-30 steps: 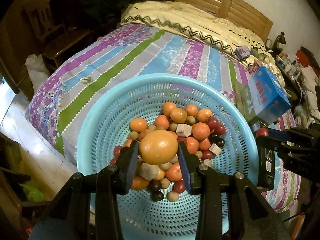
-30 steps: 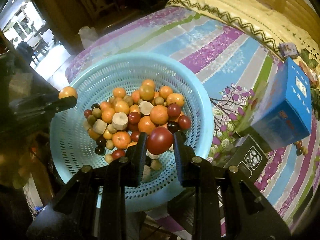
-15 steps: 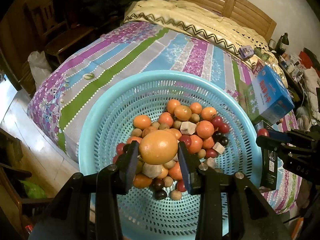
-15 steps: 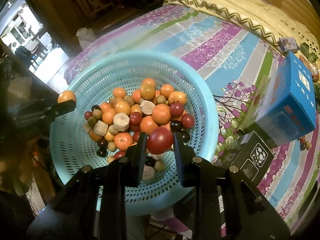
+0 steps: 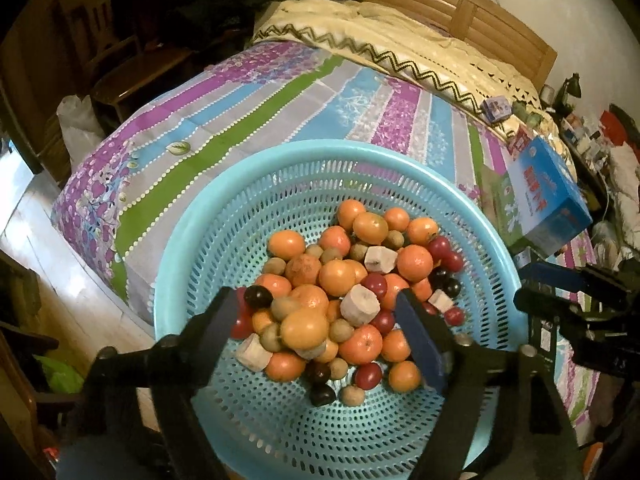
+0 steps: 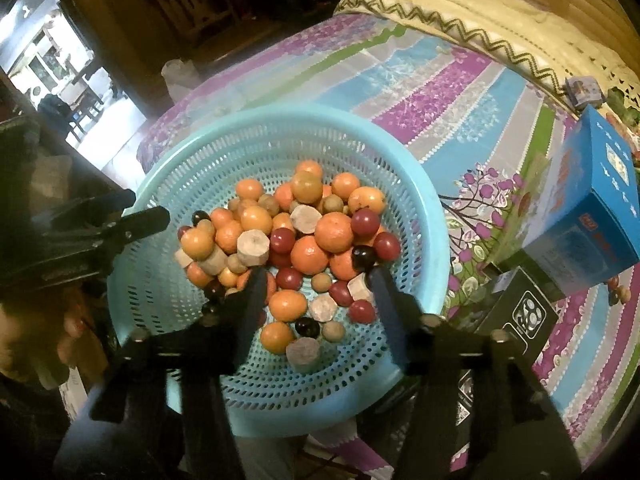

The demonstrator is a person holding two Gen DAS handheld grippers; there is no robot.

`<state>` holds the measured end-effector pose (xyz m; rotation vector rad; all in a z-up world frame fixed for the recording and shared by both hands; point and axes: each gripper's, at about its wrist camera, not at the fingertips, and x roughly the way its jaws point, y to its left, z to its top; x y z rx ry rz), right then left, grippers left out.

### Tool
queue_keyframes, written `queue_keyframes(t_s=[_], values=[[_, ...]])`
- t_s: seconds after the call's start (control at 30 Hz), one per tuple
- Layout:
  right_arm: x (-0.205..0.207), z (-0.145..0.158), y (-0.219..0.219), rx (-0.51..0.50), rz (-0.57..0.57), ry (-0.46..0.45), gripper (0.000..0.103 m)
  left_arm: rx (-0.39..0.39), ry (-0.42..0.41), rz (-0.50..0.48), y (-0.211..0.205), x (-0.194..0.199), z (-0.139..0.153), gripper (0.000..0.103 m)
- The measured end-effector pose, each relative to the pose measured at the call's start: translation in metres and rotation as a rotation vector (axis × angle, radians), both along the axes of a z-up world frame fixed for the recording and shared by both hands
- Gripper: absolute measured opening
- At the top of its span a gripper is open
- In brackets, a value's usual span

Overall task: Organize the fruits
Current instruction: 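Withdraw both open tools from the basket back to the fruit row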

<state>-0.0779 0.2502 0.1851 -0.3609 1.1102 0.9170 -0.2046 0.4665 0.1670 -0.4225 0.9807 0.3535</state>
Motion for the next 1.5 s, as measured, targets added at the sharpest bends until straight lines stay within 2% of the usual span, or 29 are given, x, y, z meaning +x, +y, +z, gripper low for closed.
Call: queue_keyframes(t_s=[0.07,0.37,0.5,0.73,0.9,1.03,1.17,1.37,1.5], values=[[0.001,0.000,-0.001,-0.003,-0.008,0.002,0.058,0.002,0.004,0.004,0.001,0.001,-0.001,0.092],[0.003,0.001,-0.003,0.008,-0.016,0.005,0.058,0.010,0.002,0.006,-0.002,0.005,-0.001,0.092],[0.003,0.008,-0.012,0.046,-0.011,-0.005,0.059,0.013,0.002,0.001,-0.007,0.006,0.002,0.092],[0.002,0.031,-0.044,0.129,-0.049,-0.078,0.071,0.016,-0.010,-0.006,-0.023,0.011,0.011,0.092],[0.005,0.047,-0.086,0.185,-0.124,-0.162,0.079,0.052,-0.088,-0.041,-0.054,0.020,0.030,0.092],[0.009,0.056,-0.131,0.220,-0.211,-0.241,0.079,0.087,-0.189,-0.123,-0.105,0.034,0.050,0.092],[0.012,0.062,-0.189,0.242,-0.318,-0.315,0.079,0.083,-0.253,-0.292,-0.181,0.061,0.062,0.092],[0.027,0.045,-0.279,0.172,-0.529,-0.335,0.079,-0.030,-0.238,-0.513,-0.292,0.105,0.049,0.092],[0.034,0.031,-0.326,0.076,-0.657,-0.362,0.079,-0.035,-0.201,-0.607,-0.353,0.132,0.032,0.086]])
